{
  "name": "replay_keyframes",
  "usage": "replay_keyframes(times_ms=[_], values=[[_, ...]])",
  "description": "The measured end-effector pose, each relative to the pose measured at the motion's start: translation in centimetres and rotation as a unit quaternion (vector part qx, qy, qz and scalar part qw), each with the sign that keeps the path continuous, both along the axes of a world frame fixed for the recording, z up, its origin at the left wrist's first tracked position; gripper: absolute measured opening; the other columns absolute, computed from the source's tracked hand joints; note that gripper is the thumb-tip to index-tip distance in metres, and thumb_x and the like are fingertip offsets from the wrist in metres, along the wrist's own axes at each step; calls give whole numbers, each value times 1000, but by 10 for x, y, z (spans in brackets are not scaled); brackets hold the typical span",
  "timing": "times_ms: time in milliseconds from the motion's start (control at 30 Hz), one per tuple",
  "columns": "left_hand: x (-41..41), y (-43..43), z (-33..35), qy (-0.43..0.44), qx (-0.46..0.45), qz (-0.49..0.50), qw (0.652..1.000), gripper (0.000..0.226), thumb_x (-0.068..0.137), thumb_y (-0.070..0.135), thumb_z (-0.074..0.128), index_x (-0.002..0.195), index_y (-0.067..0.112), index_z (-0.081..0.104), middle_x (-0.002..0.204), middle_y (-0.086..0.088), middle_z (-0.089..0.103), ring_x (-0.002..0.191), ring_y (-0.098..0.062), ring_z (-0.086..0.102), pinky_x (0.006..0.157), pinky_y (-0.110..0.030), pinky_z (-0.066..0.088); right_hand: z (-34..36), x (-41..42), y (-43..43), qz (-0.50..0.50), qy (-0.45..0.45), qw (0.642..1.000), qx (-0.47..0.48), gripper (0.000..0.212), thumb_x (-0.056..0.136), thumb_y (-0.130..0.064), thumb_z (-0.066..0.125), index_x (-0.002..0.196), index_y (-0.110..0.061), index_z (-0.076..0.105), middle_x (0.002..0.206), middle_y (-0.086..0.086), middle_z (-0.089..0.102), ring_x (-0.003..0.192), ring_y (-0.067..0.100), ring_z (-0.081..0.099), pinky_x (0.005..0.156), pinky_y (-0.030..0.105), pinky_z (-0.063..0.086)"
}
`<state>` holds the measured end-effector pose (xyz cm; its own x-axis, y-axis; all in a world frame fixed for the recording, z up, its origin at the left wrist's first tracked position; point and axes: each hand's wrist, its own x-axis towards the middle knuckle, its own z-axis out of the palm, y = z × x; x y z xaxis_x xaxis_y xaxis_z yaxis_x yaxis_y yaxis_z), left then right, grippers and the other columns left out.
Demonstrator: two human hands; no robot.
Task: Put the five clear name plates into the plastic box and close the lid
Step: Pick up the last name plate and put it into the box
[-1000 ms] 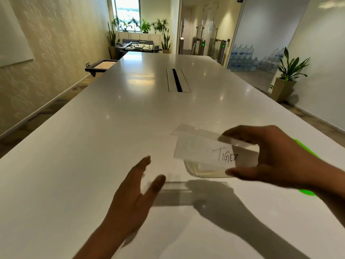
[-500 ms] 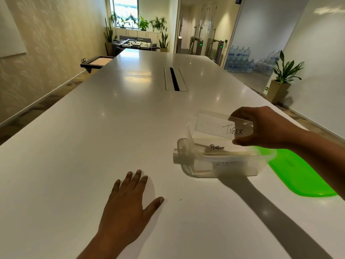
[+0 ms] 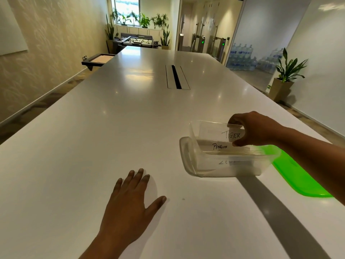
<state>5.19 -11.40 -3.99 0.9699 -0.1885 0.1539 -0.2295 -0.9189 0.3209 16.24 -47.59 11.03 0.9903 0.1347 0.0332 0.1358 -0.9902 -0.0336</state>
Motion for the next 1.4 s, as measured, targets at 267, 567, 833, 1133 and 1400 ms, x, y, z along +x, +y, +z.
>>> replay_keyframes(times_ms=[267,567,833,1133,1400], values=[[1,0,0,5,0,5,1000,100,74,87,4,154,31,23,164,13,10,151,-6,0,123,-33,0,-9,13,9,2,22,999,-26,65,58,-41,89,113,-30,56,107,-3,69,87,18,63,68,32,56],[2,0,-1,8,0,5,1000,99,74,88,6,154,31,22,164,13,10,151,-6,-1,123,-34,0,-19,20,11,8,44,999,-27,65,58,-36,89,113,-29,56,108,-2,67,87,18,62,70,33,56],[2,-1,0,10,-4,5,1000,101,73,88,5,154,31,23,164,13,12,151,-6,1,123,-34,2,-30,26,8,4,71,997,-13,63,61,-29,90,114,-28,56,114,1,66,97,22,63,78,37,58],[4,0,-2,9,-14,3,1000,101,73,89,8,154,30,26,164,11,15,151,-6,5,124,-36,5,-33,26,4,18,66,998,4,61,62,-26,89,115,-27,59,117,-2,65,103,18,60,89,37,53],[5,0,-2,5,-20,3,1000,105,71,90,5,153,29,27,164,11,17,151,-7,6,124,-36,6,-17,8,12,64,-24,997,21,55,70,-45,81,117,-27,61,121,-5,64,112,16,56,89,25,40]])
